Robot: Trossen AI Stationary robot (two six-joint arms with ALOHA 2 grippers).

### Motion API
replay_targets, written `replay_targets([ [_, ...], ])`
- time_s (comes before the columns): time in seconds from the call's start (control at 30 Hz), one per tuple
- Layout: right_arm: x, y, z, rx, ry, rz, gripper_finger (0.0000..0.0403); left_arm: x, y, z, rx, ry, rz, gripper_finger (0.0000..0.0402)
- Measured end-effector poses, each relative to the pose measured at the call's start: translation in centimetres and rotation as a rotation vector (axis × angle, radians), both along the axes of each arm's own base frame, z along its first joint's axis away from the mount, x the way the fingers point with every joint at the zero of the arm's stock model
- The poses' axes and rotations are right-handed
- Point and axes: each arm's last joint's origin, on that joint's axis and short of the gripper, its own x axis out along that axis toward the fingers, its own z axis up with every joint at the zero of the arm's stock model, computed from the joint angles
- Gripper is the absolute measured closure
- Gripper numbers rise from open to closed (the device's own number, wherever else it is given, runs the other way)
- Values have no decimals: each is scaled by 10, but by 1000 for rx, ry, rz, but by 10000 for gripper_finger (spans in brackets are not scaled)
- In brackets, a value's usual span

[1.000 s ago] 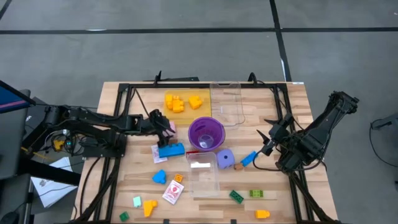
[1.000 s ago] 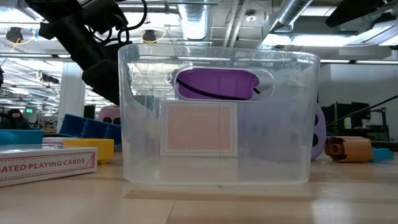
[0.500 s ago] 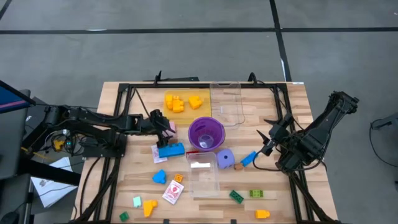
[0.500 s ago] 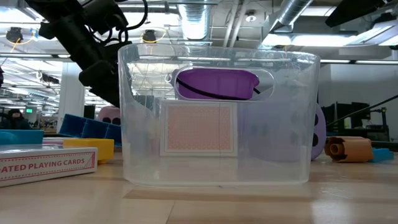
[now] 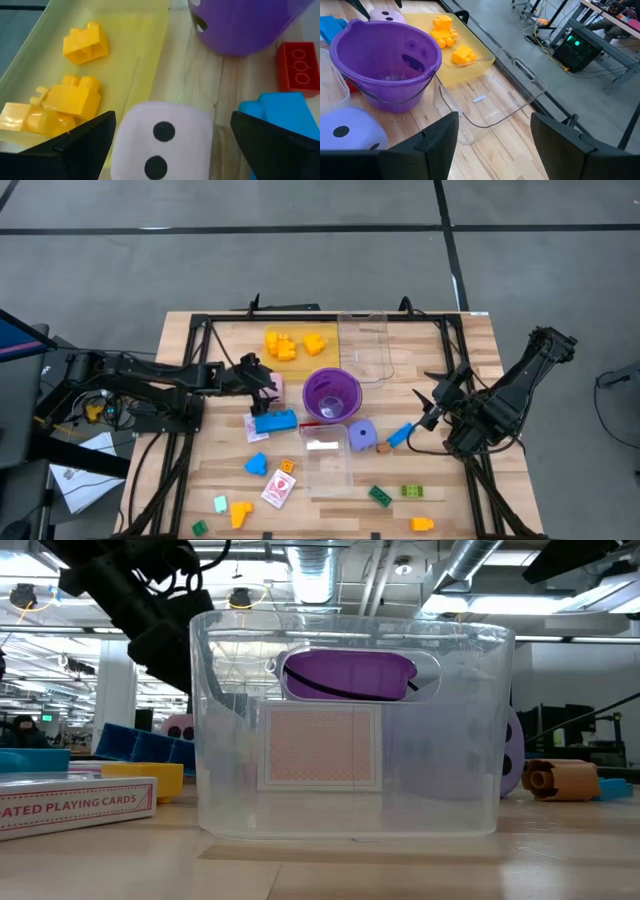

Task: Pick & Place Toys
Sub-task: Put the pink dice into the top transparent bin

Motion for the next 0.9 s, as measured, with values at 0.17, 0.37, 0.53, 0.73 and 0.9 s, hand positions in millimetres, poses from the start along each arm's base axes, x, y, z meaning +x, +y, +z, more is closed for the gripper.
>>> replay_targets([
  [0.17,0,0,0,1,-1,0,161,-2,7,2,-69,-6,-59,13],
  [0.37,0,0,0,1,-1,0,161,-7,29,0,-110,9,-76,13],
  [0.53,0,0,0,1,-1,0,161,-12,43,1,-211,-3,-115,13],
  [0.73,0,0,0,1,-1,-1,161,-12,40,-3,-194,37,-176,13],
  [0.9,0,0,0,1,-1,-1,161,-6,42,-12,-165,91,-185,13],
])
